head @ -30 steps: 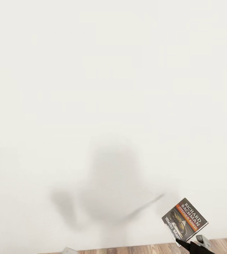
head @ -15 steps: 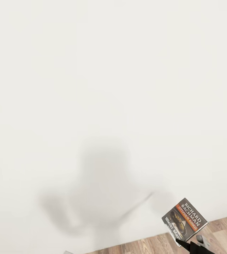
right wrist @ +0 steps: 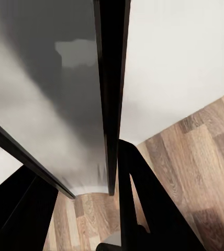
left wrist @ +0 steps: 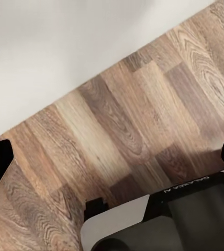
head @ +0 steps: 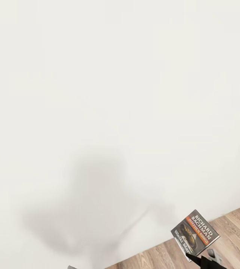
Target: In the bedroom, move the book from the bed onto either nightstand, and place the two sandals side by side next to the bed.
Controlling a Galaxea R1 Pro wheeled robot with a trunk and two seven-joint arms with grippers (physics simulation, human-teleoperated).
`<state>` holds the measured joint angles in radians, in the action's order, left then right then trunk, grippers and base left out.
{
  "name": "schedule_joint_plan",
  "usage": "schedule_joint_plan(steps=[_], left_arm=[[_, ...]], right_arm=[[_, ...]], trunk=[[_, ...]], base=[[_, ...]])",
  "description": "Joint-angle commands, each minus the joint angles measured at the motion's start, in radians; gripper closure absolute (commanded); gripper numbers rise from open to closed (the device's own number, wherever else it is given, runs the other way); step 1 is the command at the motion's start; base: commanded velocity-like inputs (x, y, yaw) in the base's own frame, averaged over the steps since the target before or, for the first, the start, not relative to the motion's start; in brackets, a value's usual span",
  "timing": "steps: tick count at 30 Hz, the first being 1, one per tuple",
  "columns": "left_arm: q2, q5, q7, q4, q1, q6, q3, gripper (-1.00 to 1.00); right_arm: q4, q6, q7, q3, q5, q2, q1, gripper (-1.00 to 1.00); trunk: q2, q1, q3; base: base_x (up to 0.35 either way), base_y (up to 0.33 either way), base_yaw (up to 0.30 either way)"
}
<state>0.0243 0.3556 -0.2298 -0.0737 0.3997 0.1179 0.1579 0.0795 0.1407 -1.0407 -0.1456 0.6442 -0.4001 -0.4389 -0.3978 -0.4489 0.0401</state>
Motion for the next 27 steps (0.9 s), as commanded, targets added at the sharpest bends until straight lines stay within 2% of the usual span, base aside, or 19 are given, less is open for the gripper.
schedule_joint_plan(steps=[1,10,27], left_arm=[[0.0,0.009,-0.003,0.0,0.001,0.003,0.009,-1.0],[0.0,0.009,-0.004,0.0,0.001,0.003,0.009,-1.0],[0.0,0.009,-0.003,0.001,0.001,0.004,0.009,-1.0]], right_arm=[[0.0,0.01,-0.002,-0.003,0.012,0.0,-0.001,1.0],[0.0,0.01,-0.002,-0.003,0.012,0.0,-0.001,1.0],[0.0,0.01,-0.002,-0.003,0.012,0.0,-0.001,1.0]], trunk=[[-0.002,-0.001,0.002],[-0.002,-0.001,0.002],[-0.002,-0.001,0.002]], base=[[0.308,0.0,-0.26],[0.263,0.0,-0.252],[0.015,0.0,-0.242]])
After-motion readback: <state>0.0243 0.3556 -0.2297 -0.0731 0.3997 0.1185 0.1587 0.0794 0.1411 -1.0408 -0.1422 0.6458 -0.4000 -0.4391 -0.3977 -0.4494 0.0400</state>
